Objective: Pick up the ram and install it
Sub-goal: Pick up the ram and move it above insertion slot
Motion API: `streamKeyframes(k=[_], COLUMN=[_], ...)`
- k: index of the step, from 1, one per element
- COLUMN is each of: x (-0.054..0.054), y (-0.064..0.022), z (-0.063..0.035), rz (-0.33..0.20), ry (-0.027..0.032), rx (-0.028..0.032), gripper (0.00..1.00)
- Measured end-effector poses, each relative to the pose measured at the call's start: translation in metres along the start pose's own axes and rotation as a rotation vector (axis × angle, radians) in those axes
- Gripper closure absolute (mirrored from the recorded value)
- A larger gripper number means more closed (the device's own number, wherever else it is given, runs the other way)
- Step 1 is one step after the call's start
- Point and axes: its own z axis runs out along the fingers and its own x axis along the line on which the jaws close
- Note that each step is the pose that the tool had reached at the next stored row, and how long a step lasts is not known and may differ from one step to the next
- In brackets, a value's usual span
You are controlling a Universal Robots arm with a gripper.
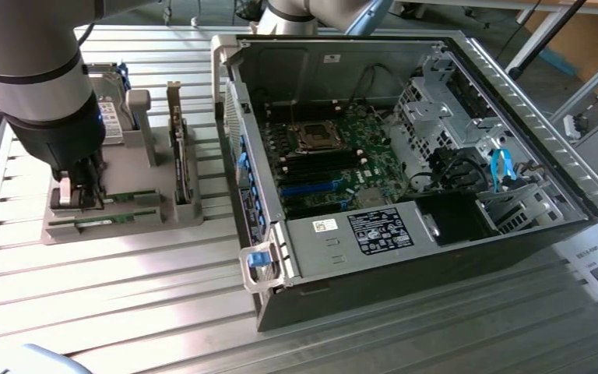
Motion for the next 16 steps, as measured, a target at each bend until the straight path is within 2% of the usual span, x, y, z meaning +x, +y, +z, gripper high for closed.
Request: streamKeyframes(k=[3,9,16], x=[0.003,0.003,0.002], y=[-0.0002,-0.0004,-0.0143], z=[-0.0001,0.0000,-0.0006], rz=[0.000,0.000,0.000], ry=[0.0026,0.0026,0.0026], rx=[0.0000,0.0002,0.0002], gripper=[0.76,0.76,0.76])
